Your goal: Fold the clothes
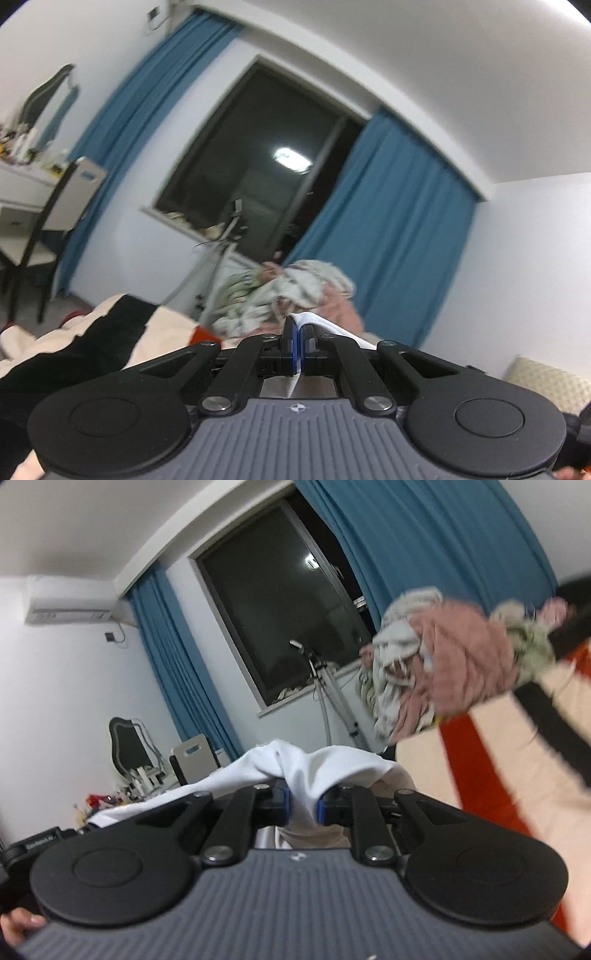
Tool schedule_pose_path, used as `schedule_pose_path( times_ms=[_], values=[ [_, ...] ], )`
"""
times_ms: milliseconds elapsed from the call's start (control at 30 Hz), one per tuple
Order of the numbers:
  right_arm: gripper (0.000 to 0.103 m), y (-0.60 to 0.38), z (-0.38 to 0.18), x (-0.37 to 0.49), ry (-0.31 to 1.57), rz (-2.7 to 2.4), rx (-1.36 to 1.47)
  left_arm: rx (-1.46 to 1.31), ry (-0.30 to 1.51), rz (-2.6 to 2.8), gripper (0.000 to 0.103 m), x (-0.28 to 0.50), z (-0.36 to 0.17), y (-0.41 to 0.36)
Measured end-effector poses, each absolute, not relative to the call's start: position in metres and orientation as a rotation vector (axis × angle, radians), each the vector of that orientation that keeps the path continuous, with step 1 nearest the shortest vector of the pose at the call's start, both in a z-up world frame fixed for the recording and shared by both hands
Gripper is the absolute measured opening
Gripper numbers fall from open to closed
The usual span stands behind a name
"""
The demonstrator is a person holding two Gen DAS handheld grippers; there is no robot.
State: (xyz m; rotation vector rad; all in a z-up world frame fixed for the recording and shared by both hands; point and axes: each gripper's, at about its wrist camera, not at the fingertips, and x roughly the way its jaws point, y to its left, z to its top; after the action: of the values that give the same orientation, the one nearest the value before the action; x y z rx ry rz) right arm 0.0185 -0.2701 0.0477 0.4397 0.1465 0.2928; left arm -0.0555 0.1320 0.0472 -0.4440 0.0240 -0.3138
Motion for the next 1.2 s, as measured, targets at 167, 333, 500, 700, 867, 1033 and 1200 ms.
schedule_pose_path(
  times_ms=[167, 333, 500, 700, 867, 1033, 1200],
  values=[
    [0.018, -0.292, 0.042, 0.026, 0.267, 0.250, 0.481, -0.390, 0.135, -0.291, 0.002, -0.031, 0.034, 0.113],
    [0.019, -0.304, -0.011, 0.083, 0.474, 0.190, 0.552, -0.284, 0.313, -0.205, 0.002, 0.038, -0.007, 0.091],
    [0.075, -0.306, -0.059, 0.121, 0.589, 0.119, 0.640, -0.189, 0.475, -0.115, 0.002, 0.106, -0.049, 0.076],
    [0.085, -0.307, -0.059, 0.105, 0.566, 0.071, 0.678, -0.113, 0.590, -0.117, 0.021, 0.153, -0.090, 0.091],
    [0.085, -0.311, -0.040, 0.076, 0.496, -0.004, 0.616, -0.159, 0.575, -0.094, 0.054, 0.143, -0.068, 0.103],
    [0.086, -0.309, -0.027, 0.054, 0.485, -0.039, 0.496, -0.047, 0.458, -0.100, 0.070, 0.090, -0.032, 0.090],
    [0.086, -0.306, -0.024, 0.051, 0.482, -0.027, 0.483, 0.065, 0.422, -0.260, 0.070, 0.025, -0.017, 0.040]
  ],
)
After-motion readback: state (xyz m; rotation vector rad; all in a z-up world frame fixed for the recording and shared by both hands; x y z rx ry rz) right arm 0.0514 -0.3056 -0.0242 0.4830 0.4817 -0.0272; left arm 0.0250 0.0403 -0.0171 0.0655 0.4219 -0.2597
